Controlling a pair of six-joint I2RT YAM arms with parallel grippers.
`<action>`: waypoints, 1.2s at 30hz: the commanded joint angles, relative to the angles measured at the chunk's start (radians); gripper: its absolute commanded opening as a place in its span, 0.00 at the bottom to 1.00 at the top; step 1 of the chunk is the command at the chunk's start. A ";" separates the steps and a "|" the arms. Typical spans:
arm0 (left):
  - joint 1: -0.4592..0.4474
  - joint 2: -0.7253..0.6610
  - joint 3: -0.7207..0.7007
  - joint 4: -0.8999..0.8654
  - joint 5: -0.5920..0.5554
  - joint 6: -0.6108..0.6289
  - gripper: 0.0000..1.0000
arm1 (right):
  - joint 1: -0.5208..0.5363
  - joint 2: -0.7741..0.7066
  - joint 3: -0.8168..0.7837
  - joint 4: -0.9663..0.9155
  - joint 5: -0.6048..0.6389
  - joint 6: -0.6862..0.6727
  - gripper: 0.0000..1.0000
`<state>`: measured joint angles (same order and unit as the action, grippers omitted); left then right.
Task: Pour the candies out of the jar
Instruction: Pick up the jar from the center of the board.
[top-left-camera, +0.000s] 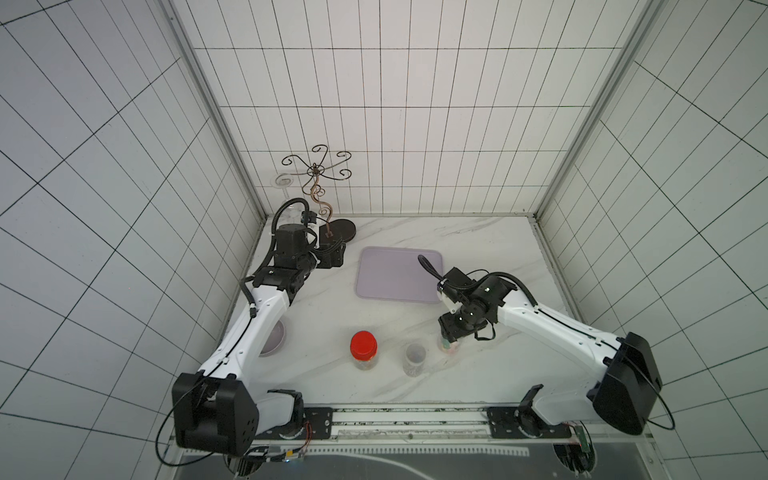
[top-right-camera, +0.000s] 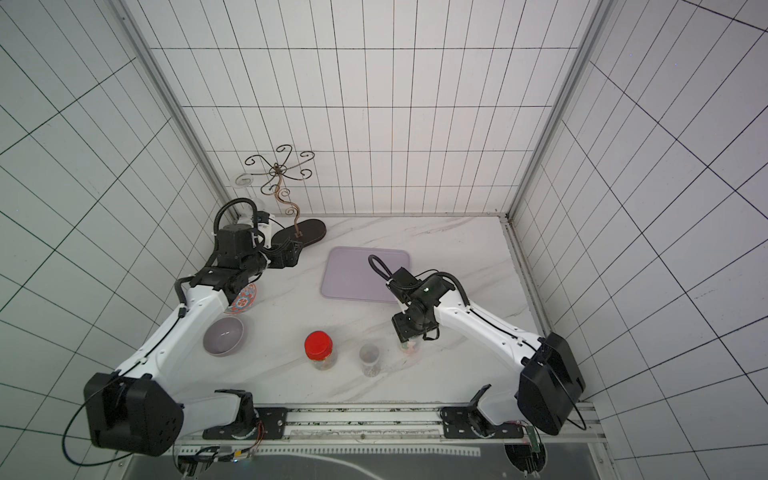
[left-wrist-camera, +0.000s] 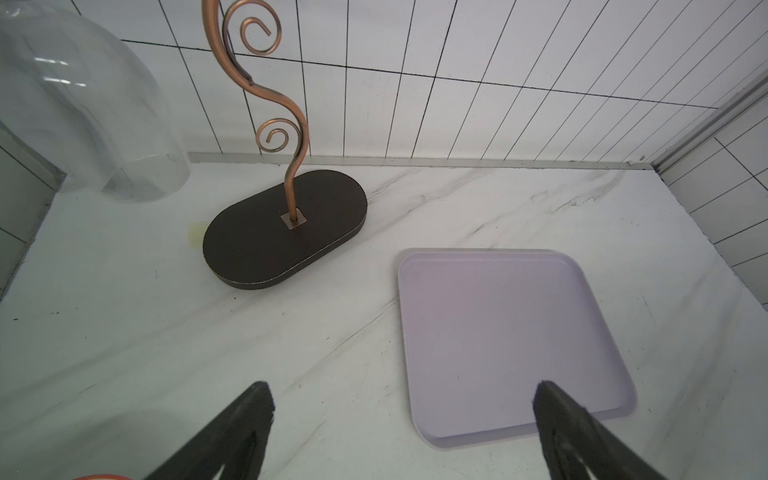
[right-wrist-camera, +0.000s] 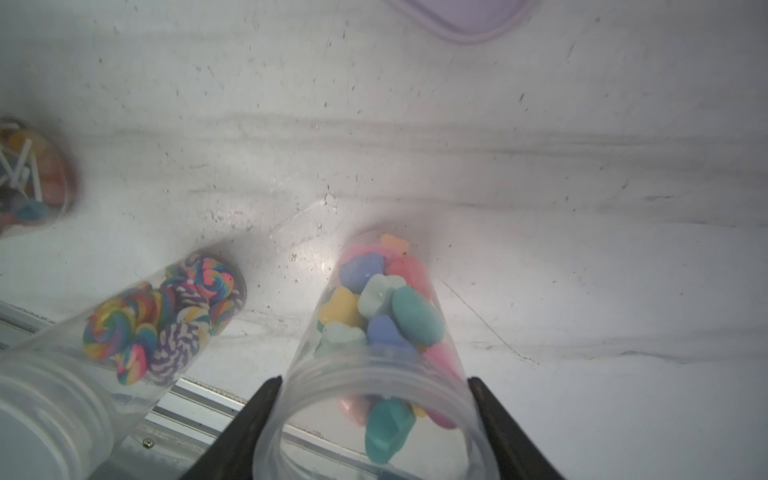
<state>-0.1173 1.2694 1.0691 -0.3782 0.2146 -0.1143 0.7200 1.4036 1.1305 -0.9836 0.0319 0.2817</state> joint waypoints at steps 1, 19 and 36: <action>-0.005 -0.009 -0.013 0.035 0.094 0.043 0.97 | -0.072 0.000 0.178 -0.007 -0.006 -0.086 0.43; -0.111 -0.066 -0.111 0.122 0.470 0.376 0.97 | -0.297 0.201 0.595 0.022 -0.510 -0.293 0.41; -0.168 0.116 0.105 -0.135 0.814 0.619 0.97 | -0.297 0.226 0.652 0.103 -0.991 -0.320 0.39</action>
<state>-0.2836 1.3643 1.1328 -0.4511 0.9581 0.4343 0.4278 1.6440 1.6917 -0.9218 -0.8303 -0.0093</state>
